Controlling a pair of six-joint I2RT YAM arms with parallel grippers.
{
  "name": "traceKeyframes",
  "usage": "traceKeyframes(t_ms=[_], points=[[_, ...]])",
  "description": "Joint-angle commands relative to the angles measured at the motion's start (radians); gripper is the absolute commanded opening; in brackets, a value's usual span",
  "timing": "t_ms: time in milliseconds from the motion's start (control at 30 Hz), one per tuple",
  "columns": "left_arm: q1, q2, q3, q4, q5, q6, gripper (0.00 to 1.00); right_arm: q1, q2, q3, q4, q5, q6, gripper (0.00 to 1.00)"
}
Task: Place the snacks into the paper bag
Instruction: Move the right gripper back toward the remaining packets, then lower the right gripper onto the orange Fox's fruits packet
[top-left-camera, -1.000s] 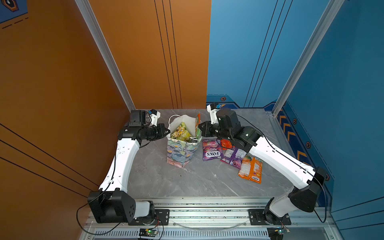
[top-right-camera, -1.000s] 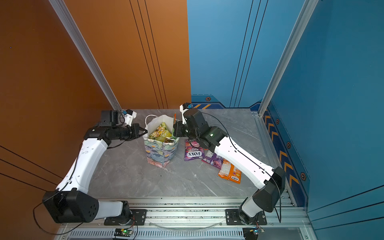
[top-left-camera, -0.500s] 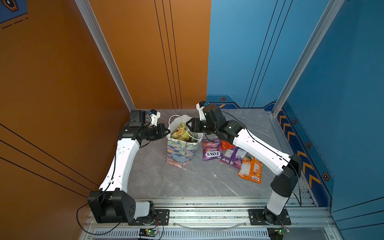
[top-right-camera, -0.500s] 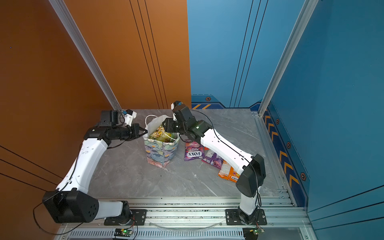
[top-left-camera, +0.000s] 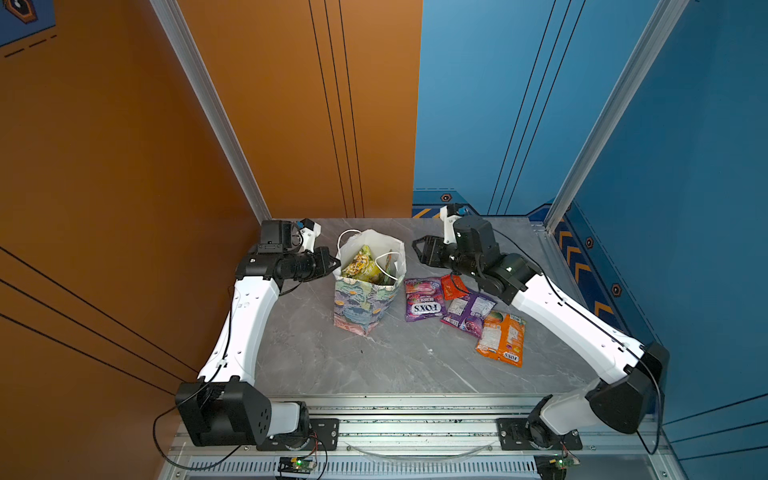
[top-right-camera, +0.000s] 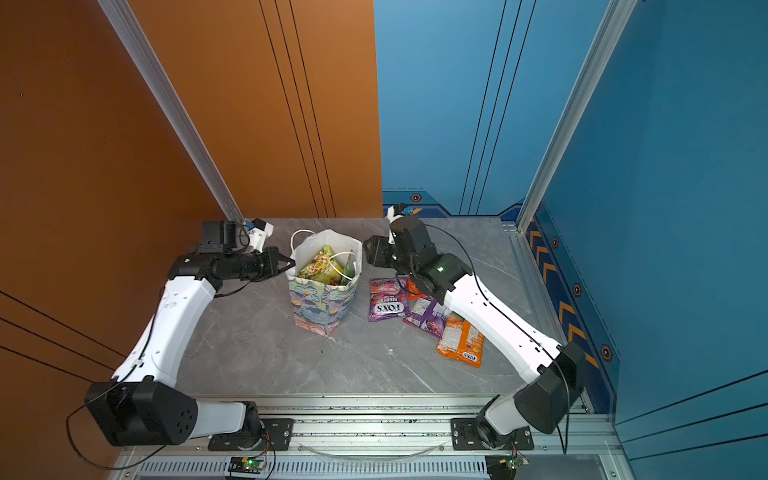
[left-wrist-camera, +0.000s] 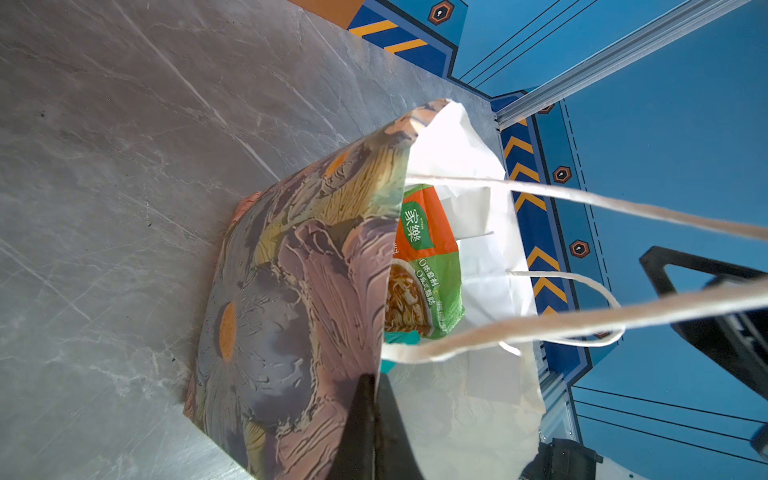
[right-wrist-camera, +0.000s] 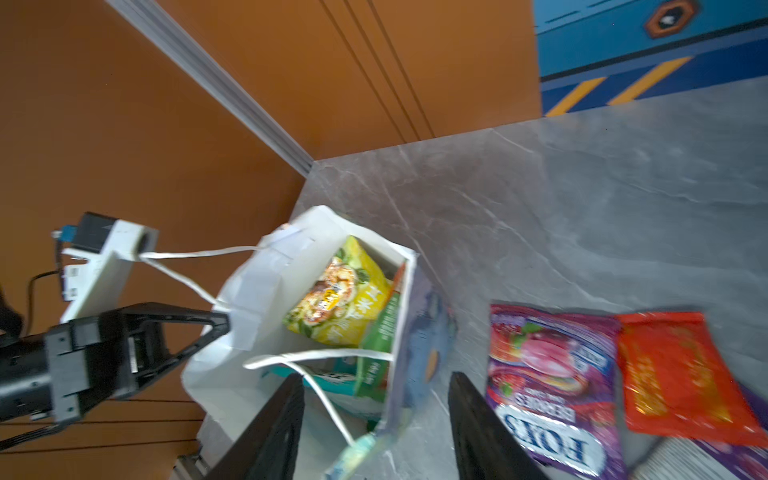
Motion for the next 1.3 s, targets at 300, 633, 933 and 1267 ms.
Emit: traceKeyframes(t_ms=[300,633,933,1267], points=[[0.009,-0.013,-0.013,0.031,0.032,-0.010,0.00,-0.214,-0.294,-0.560,-0.019,0.053,0.153,0.71],[0.013,-0.022,-0.023,0.030,0.023,-0.010,0.00,-0.463,-0.574,-0.834,-0.159,0.064,0.194,0.89],[0.015,-0.020,-0.024,0.029,0.022,-0.010,0.00,-0.723,-0.604,-0.996,-0.124,-0.125,0.170,0.90],[0.015,-0.015,-0.020,0.031,0.022,-0.015,0.00,-0.800,-0.552,-1.102,0.052,-0.281,0.191,0.89]])
